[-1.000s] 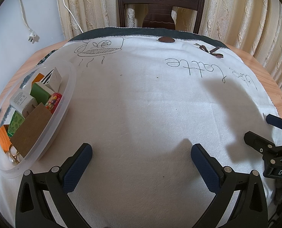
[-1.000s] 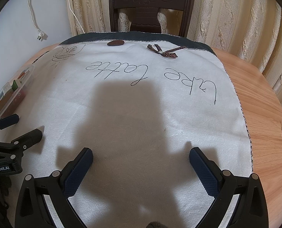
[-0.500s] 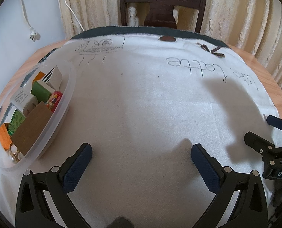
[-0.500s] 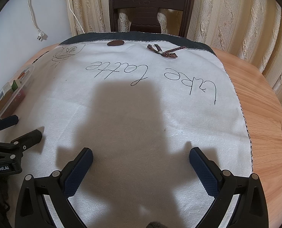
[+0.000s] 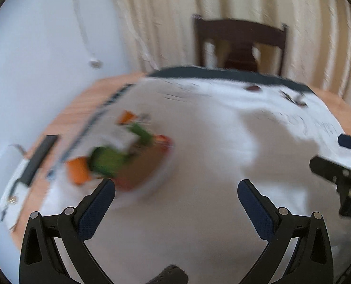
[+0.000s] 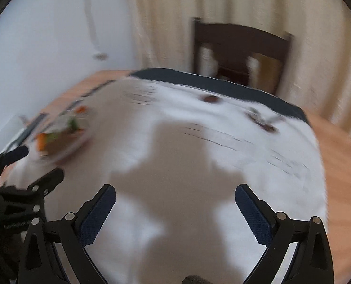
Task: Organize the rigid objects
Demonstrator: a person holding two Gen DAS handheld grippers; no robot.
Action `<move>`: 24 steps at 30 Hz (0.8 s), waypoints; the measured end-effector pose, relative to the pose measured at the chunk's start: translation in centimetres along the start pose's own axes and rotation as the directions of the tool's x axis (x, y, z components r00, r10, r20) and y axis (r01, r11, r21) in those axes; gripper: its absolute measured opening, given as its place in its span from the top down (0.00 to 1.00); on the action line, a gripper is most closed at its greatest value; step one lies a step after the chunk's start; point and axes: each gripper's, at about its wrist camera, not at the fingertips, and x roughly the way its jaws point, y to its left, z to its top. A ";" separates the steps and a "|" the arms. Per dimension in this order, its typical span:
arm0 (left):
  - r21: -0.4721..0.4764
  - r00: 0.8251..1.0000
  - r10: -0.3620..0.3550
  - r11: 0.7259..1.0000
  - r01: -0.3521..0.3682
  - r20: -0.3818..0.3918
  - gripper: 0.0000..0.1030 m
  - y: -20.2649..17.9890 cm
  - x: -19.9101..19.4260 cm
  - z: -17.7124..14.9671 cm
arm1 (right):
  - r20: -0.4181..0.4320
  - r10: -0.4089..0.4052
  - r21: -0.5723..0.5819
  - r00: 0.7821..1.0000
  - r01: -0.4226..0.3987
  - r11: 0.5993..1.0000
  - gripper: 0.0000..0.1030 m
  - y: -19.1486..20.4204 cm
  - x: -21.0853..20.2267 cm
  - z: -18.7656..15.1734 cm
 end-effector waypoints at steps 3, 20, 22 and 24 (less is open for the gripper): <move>-0.066 0.997 0.077 0.995 -0.076 0.022 0.00 3.2 -1.3 -0.3 | -0.001 0.032 -0.067 0.999 -0.032 0.997 0.00 3.3 0.6 0.9; -0.206 0.972 0.234 0.952 -0.228 0.003 0.00 12.3 -2.6 -2.7 | -0.082 0.147 -0.194 0.986 -0.160 0.968 0.00 12.4 2.6 2.6; -0.212 0.971 0.239 0.949 -0.234 -0.003 0.00 12.7 -2.4 -2.9 | -0.092 0.152 -0.201 0.984 -0.168 0.965 0.00 12.9 2.9 2.6; -0.217 0.971 0.240 0.947 -0.236 -0.011 0.00 13.1 -2.2 -3.1 | -0.099 0.161 -0.206 0.982 -0.178 0.962 0.00 13.4 3.2 2.6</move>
